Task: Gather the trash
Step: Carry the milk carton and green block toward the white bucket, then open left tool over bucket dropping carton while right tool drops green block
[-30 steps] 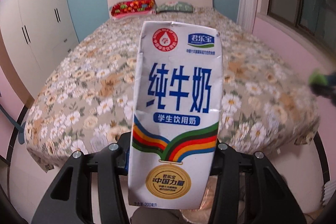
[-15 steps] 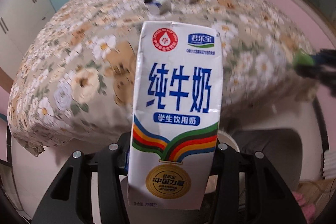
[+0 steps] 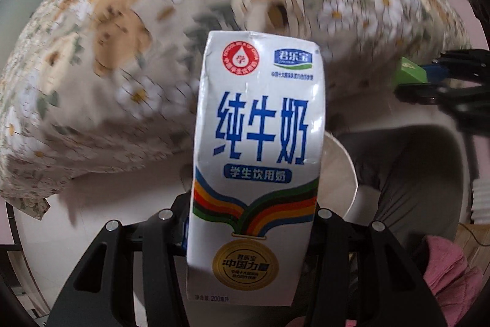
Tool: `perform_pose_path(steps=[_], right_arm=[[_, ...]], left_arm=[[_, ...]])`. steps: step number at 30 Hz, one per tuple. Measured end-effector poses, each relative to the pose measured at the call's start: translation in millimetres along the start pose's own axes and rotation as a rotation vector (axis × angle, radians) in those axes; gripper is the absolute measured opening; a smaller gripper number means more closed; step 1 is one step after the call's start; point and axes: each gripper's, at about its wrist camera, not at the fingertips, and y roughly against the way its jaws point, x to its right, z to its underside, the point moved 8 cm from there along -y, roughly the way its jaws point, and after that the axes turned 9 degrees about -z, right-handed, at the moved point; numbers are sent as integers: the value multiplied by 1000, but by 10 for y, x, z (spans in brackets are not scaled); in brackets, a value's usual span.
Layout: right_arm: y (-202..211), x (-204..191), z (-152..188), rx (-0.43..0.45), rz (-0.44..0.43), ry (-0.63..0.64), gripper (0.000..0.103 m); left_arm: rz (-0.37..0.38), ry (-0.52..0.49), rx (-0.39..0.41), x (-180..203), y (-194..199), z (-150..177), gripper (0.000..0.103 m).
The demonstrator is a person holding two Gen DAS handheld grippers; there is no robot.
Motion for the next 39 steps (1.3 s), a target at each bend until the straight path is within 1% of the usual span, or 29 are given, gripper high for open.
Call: perform_pose_path(steps=[7,11,15,21,25,30,33,39], right_arm=[[-508,67,256,-78,-30,-45,31],[-826,73,406,-139,-44,-57,31],[-1067,74,525,-183,-50,-61,31],[-1401,66,669,-231,-81,-99,31],[-1615,75,777,-275,-98,-123,31],[-1831,145,917,-340,-99,-140,31],[-1978,173,1010,-378,-100,-153,31],[-2239,184,1087,-427,-107,-181,31]], left_arm=[[29,-39,-86,268,-423,188,50],[48,-55,-142,395,-671,280,50],[68,-64,-199,515,-900,372,50],[80,-97,-259,657,-1150,458,50],[94,-89,-310,667,-1337,515,50],[125,-72,-395,694,-1610,615,50],[130,-69,-427,705,-1754,654,50],[151,-39,-485,757,-1976,689,50]])
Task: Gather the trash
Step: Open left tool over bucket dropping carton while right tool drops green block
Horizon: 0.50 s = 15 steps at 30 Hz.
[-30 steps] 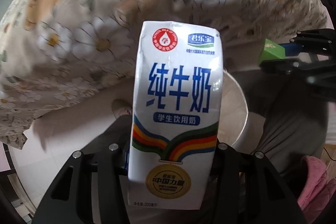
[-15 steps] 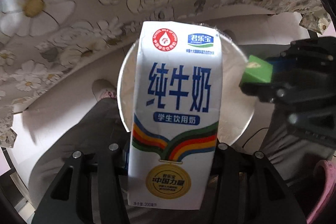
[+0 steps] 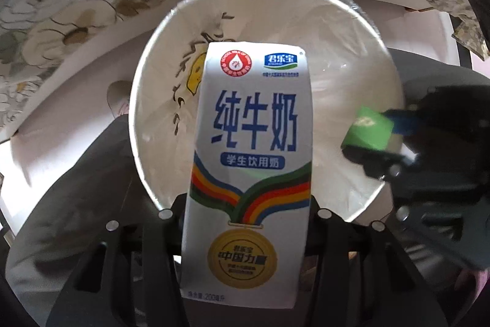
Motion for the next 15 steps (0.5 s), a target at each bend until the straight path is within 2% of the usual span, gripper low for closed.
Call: perform_pose_path(steps=[5,12,15], right_arm=[[-248,62,-47,-37,6,-27,31],[-427,204,-51,-62,-2,-91,31],[-473,224,-36,-72,21,-91,31]], left_arm=[[22,27,-43,8,-218,-83,50],[42,63,-84,-13,-482,-183,50],[60,67,-101,-41,-518,-223,51]])
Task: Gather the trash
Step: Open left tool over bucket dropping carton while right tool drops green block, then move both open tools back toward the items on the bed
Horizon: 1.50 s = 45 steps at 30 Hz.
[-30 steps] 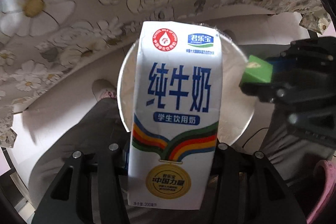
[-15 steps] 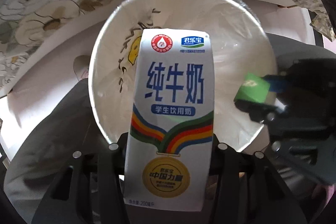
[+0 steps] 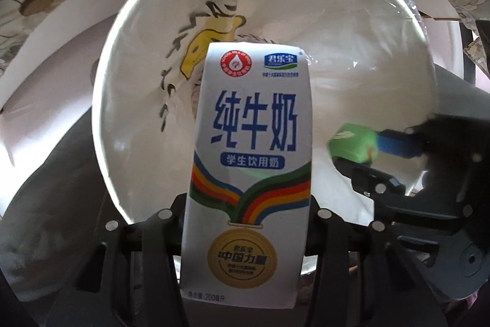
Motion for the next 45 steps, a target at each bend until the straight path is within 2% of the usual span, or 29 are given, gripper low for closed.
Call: perform_pose_path(steps=[2,4,7,14,16,26,33,36,39,41,45], right_arm=[[-1,17,5,-10,26,-3,37],[-1,44,6,-15,49,-7,38],[17,51,5,-9,36,-11,39],[70,42,14,4,38,-11,40],[82,21,16,10,36,-12,40],[326,-112,85,66,6,-12,40],[768,-215,223,141,35,36,40],[1063,-243,262,213,18,28,48],[1399,-284,301,291,6,29,50],[1632,-313,328,339,13,40,57],[2155,-387,352,438,60,77,64]], left_arm=[[-13,7,-12,-1,-44,-33,55],[-27,18,-12,-131,-18,-41,61],[-1,37,-15,-180,-21,-63,61],[-10,38,-3,-177,5,-37,62],[-15,38,5,-134,89,85,62],[-37,33,66,-112,369,223,62],[-83,-10,191,-117,878,361,62],[-127,-21,270,-157,1192,403,62],[-126,-15,343,-193,1532,431,62],[-124,-4,390,-226,1759,439,62],[-128,23,492,-301,2221,455,74]])
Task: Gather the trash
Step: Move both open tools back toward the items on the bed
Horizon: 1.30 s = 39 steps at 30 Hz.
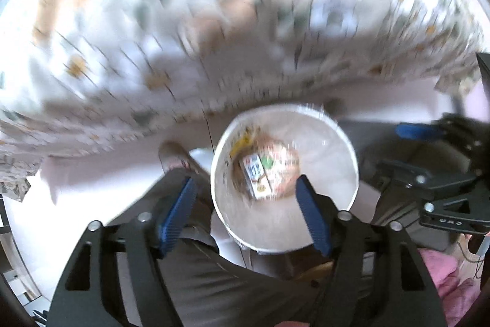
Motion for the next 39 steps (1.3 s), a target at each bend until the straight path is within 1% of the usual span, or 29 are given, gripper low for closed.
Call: perform_pose_path(steps=[4,7,8,10,11,13,18,24,34,39], right_arm=[[488,-28,-185,104,42,52,67],[848,-52,-332,179,55,74,67],[964,-65,-390,204,56,81,70],[1185,-95,-516,251,68,95,73],[1252,-94,-575,266,72,103,77],[1412,-107,-701,293,86,122,79],[1585,-98,-966,324,111,149,79],[1798,-79,-1414,370,153,194,79],[2066,5,-2213,412,158,228,79],[2092,83,-2589,404,164,247,79]], left_arm=[[-11,26,91,-100,323,-183,80],[-38,38,160,-183,583,-328,86],[-52,39,186,-224,672,-387,88],[-62,40,213,-283,770,-466,89],[-66,42,230,-323,845,-526,90],[-69,42,252,-382,963,-604,91],[-122,46,334,-605,1252,-867,92],[-161,26,395,-793,1502,-1188,92],[-174,1,432,-940,1535,-1792,93],[-170,-20,442,-965,1489,-2089,93]])
